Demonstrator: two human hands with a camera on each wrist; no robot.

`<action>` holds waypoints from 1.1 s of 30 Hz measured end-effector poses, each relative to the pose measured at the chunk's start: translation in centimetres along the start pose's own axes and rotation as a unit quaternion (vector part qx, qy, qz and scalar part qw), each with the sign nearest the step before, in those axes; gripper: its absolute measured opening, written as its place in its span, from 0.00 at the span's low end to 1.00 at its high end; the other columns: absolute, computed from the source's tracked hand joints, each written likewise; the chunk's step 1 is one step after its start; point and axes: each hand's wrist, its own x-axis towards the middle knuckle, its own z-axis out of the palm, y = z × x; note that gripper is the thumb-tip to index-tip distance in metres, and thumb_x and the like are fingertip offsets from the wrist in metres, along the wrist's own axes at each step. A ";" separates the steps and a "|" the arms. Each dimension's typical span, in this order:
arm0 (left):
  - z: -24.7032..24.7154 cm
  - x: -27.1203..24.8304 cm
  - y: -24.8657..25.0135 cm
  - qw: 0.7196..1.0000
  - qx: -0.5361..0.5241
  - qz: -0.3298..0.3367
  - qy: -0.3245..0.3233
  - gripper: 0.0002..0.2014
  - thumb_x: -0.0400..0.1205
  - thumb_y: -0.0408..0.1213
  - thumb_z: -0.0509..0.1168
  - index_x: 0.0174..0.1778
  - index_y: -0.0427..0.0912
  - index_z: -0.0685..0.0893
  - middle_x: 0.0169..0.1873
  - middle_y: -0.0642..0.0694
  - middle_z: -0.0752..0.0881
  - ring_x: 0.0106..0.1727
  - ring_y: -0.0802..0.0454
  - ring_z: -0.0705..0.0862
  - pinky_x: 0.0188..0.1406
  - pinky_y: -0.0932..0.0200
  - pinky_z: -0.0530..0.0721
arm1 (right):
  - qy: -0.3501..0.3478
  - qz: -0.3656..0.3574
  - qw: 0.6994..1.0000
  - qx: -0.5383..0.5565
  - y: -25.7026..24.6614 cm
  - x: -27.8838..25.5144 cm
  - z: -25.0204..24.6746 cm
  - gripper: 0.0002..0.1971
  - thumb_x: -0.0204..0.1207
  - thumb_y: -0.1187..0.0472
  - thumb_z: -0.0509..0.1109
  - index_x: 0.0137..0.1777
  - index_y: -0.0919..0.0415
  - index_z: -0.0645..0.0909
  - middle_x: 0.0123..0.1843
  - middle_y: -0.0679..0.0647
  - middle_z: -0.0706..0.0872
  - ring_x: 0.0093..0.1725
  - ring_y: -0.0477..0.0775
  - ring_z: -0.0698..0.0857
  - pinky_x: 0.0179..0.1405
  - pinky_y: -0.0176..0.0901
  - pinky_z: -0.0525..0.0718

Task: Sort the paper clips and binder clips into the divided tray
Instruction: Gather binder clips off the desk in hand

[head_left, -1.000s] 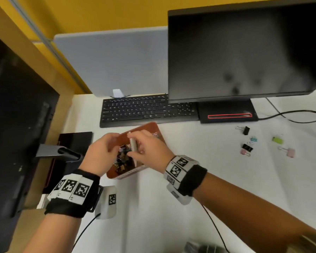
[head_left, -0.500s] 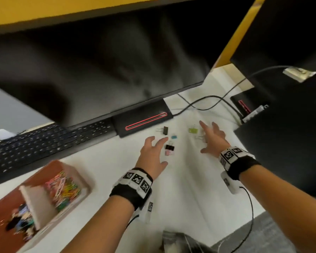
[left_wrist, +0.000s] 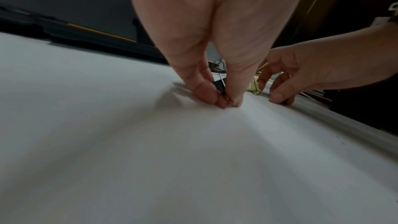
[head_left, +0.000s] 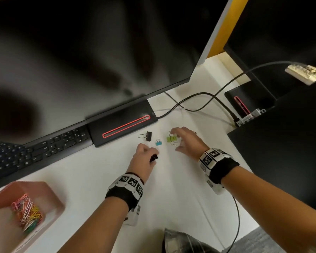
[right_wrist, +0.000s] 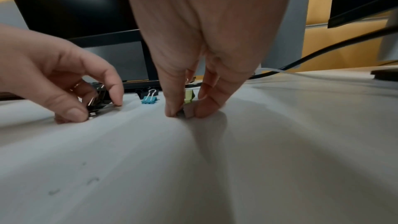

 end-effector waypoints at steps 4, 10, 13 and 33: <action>-0.8 -0.4 -0.2 0.998 -0.038 -0.037 0.043 0.16 0.72 0.24 0.65 0.50 0.48 0.82 0.52 0.51 0.71 0.39 0.54 0.80 0.50 0.68 0.81 | 0.008 -0.014 0.999 0.032 -0.8 0.1 0.7 0.22 0.67 0.66 0.76 0.60 0.54 0.76 0.53 0.48 0.73 0.45 0.51 0.74 0.51 0.42 0.74; -2.5 -0.3 -1.0 0.995 -0.058 -0.048 0.067 0.16 0.73 0.27 0.66 0.51 0.52 0.81 0.45 0.51 0.79 0.34 0.61 0.78 0.37 0.83 0.71 | -0.018 -0.044 0.997 0.061 -1.6 0.3 1.3 0.32 0.67 0.68 0.75 0.71 0.49 0.71 0.68 0.51 0.71 0.56 0.49 0.75 0.59 0.35 0.73; -3.6 0.5 -0.7 0.993 -0.067 -0.034 0.088 0.18 0.73 0.27 0.67 0.55 0.52 0.82 0.46 0.51 0.82 0.33 0.62 0.78 0.37 0.86 0.70 | -0.050 -0.053 0.997 0.026 -1.8 0.6 1.4 0.33 0.69 0.67 0.73 0.73 0.47 0.70 0.74 0.52 0.66 0.67 0.51 0.72 0.67 0.38 0.71; -4.4 4.4 -1.7 0.998 0.031 0.048 -0.030 0.17 0.71 0.24 0.67 0.53 0.47 0.85 0.59 0.48 0.77 0.32 0.60 0.76 0.40 0.75 0.72 | -0.029 -0.053 0.996 0.060 -2.0 0.6 1.4 0.22 0.71 0.66 0.74 0.65 0.56 0.78 0.49 0.50 0.77 0.47 0.47 0.76 0.47 0.24 0.69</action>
